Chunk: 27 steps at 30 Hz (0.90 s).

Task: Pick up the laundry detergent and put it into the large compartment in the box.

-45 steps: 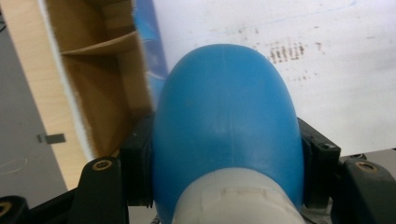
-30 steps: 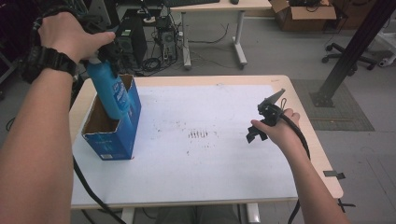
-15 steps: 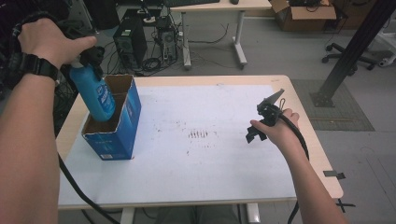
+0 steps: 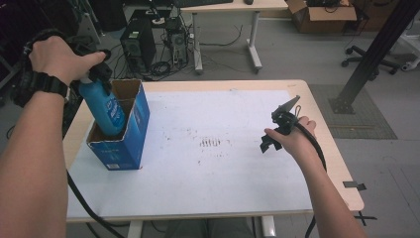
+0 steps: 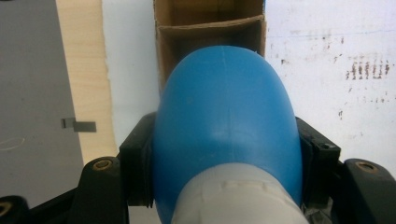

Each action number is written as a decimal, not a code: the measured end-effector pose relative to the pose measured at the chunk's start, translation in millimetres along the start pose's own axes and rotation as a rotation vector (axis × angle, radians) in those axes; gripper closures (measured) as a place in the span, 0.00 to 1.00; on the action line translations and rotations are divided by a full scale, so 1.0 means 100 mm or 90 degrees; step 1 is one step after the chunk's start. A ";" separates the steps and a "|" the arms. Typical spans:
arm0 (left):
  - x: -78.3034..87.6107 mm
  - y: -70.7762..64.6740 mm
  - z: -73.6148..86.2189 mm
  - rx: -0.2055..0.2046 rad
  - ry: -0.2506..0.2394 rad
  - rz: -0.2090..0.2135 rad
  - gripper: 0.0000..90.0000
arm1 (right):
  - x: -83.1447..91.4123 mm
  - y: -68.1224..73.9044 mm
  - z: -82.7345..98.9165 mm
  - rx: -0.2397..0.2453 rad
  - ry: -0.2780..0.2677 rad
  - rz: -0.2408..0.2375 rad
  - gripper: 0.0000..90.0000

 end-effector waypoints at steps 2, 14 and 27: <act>-0.06 0.00 0.00 -0.002 0.004 -0.004 0.41 | 0.00 0.00 0.00 0.000 0.000 -0.001 0.06; -0.41 0.06 0.01 0.008 0.014 -0.007 0.41 | -0.03 0.01 0.00 0.002 0.004 0.001 0.06; -0.81 0.04 0.03 0.005 0.031 -0.003 0.41 | -0.07 0.02 0.00 0.000 0.007 0.001 0.06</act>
Point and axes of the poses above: each handheld gripper's, and its own axes: x roughly backward along the jaws, z roughly out of its underside, y roughly to its left, the point moved 3 cm from there along -x, roughly forward along the jaws, and after that the axes turned 3 degrees about y, right-handed, at the moved point
